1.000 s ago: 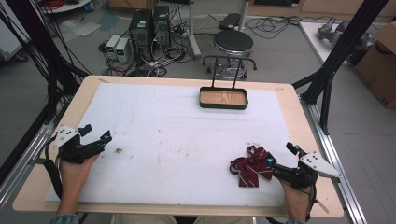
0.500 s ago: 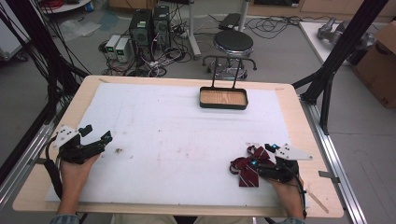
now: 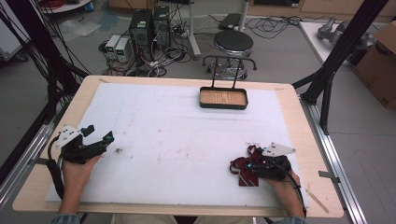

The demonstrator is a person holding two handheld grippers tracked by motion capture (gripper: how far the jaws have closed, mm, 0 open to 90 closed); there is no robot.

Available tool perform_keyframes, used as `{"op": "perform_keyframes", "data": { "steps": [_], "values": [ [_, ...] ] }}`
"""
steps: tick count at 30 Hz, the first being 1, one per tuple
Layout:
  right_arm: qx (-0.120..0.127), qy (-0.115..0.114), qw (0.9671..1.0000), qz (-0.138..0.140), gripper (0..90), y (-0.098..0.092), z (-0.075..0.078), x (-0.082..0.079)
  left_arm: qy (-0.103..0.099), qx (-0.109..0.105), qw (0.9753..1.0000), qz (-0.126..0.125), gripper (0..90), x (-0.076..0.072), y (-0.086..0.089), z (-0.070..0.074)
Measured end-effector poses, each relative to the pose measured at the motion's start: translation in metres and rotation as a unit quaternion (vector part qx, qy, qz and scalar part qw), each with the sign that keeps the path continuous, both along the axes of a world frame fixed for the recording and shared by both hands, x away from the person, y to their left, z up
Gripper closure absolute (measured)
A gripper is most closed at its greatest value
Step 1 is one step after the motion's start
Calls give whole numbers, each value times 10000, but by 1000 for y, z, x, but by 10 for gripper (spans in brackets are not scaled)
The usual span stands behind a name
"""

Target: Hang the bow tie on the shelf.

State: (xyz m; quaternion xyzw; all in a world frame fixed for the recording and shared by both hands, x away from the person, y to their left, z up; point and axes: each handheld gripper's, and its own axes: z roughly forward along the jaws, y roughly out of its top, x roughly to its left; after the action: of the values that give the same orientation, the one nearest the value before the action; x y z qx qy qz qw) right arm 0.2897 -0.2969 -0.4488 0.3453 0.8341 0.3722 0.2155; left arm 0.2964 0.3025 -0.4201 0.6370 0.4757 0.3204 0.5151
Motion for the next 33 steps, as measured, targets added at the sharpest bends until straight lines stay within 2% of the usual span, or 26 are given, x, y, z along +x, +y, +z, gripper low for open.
{"op": "perform_keyframes", "data": {
  "steps": [6, 10, 13, 20, 24, 33],
  "values": [
    [24, 128, 9997, 189, 566, 2, -1, 0, 25, 13, 10000, 28, 198, 0, 0, 0],
    [42, 185, 9996, 197, 652, 2, 1, 0, 46, 59, 10000, 18, 198, 0, 0, -1],
    [-6, -37, 9999, 151, 694, 3, 4, -3, 45, 78, 10000, 33, 198, 0, 0, -1],
    [258, -640, 9976, -97, 700, 1, 25, -8, 62, 83, 9999, 24, 199, 1, -1, -1],
    [503, -784, 9953, -272, 700, 1, 34, -5, 49, 87, 9999, 22, 199, 0, 0, -1],
    [587, -1145, 9886, -781, 701, -1, 47, 3, 48, 85, 10000, 20, 199, 1, -1, -1]
  ]
}}
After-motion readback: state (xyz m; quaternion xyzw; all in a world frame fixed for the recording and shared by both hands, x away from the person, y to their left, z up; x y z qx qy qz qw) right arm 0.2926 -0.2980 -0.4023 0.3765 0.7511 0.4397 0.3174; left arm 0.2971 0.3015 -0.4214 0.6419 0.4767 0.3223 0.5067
